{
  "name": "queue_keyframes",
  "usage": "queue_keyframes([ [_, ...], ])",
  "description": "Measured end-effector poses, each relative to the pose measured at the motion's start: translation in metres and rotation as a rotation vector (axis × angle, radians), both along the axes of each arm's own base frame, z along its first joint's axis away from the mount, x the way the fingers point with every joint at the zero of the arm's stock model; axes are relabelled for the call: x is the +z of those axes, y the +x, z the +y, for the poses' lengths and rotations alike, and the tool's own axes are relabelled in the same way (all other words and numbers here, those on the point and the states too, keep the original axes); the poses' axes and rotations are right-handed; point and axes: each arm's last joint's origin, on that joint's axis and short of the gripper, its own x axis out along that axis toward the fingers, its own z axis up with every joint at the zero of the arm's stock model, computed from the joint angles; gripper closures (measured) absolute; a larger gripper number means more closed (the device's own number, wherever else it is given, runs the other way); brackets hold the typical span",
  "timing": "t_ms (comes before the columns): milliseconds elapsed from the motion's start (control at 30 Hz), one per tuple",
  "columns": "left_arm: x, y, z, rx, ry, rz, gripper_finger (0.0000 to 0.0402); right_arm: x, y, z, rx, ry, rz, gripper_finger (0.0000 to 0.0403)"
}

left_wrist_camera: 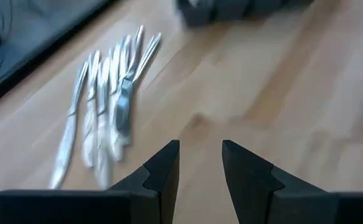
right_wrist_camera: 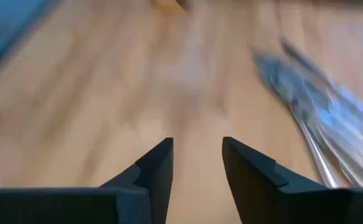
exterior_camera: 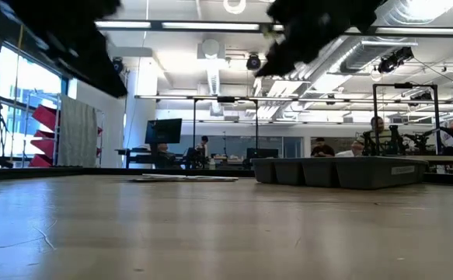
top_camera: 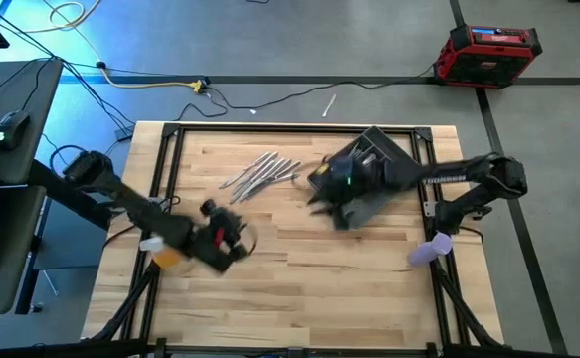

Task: Sort silverware
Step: Put the knife in the silverware tray

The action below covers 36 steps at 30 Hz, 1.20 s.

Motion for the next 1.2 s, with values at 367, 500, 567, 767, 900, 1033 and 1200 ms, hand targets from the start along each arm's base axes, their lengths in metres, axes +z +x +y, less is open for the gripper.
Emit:
queue_keyframes([
  [367, 0.007, 0.042, 0.092, -0.307, -0.103, 0.103, 0.0297, -0.037, 0.024, 0.11, -0.161, -0.11, -0.137, 0.0285],
  [500, 0.001, 0.047, 0.121, -0.334, -0.182, 0.09, 0.0295, -0.067, 0.027, 0.127, -0.192, -0.109, -0.063, 0.0286],
  [567, -0.007, 0.05, 0.134, -0.34, -0.211, 0.099, 0.0287, -0.08, 0.028, 0.132, -0.198, -0.111, -0.039, 0.0286],
  [767, -0.04, 0.058, 0.163, -0.272, -0.202, 0.206, 0.0234, -0.099, 0.031, 0.133, -0.236, -0.148, 0.003, 0.0286],
  [900, -0.059, 0.064, 0.173, -0.235, -0.227, 0.258, 0.0208, -0.099, 0.032, 0.131, -0.235, -0.158, 0.001, 0.0286],
  [1033, -0.079, 0.066, 0.183, -0.184, -0.205, 0.337, 0.0202, -0.099, 0.033, 0.129, -0.233, -0.169, 0.0, 0.0286],
  [1200, -0.088, 0.069, 0.186, -0.147, -0.151, 0.382, 0.0207, -0.099, 0.032, 0.129, -0.224, -0.18, 0.0, 0.0285],
])
